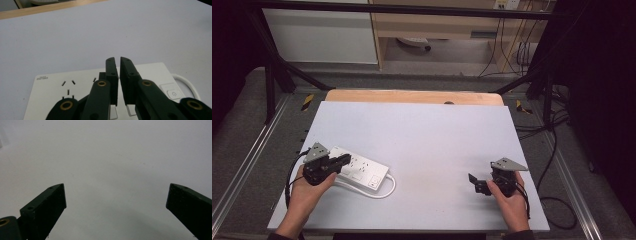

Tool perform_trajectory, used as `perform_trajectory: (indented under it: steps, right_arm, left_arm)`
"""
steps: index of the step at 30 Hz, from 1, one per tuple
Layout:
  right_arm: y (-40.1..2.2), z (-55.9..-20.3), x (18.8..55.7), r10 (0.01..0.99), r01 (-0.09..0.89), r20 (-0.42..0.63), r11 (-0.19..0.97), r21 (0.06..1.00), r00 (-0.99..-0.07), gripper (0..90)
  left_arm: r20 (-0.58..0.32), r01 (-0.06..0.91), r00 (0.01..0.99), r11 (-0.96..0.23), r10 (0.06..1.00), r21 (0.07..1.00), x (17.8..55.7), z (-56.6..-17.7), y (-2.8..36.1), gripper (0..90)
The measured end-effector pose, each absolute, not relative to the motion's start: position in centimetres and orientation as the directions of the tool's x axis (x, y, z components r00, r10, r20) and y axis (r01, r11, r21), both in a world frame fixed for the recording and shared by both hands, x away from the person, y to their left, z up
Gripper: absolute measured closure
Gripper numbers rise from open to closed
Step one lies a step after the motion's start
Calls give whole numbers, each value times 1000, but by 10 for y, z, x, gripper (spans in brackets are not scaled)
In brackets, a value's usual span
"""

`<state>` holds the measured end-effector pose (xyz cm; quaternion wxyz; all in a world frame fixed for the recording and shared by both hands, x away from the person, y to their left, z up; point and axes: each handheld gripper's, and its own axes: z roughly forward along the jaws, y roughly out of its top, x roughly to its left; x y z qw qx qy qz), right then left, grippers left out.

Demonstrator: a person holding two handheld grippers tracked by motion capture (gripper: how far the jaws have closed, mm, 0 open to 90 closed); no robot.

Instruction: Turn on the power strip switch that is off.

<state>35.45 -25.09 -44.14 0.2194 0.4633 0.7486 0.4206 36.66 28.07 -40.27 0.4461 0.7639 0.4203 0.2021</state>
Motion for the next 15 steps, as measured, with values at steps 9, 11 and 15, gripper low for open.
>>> perform_trajectory:
  steps: [9,11,15]
  right_arm:
    - [-251,-441,355,878,509,61,218,833,-475,32]
    - [-251,-441,355,878,509,61,218,833,-476,32]
    - [-250,-442,355,877,512,64,217,831,-475,32]
  left_arm:
    - [-66,483,566,-265,822,834,367,-406,281,878]
    - [-69,488,563,-264,824,832,367,-406,282,888]
    - [-73,497,559,-263,826,827,367,-407,284,900]
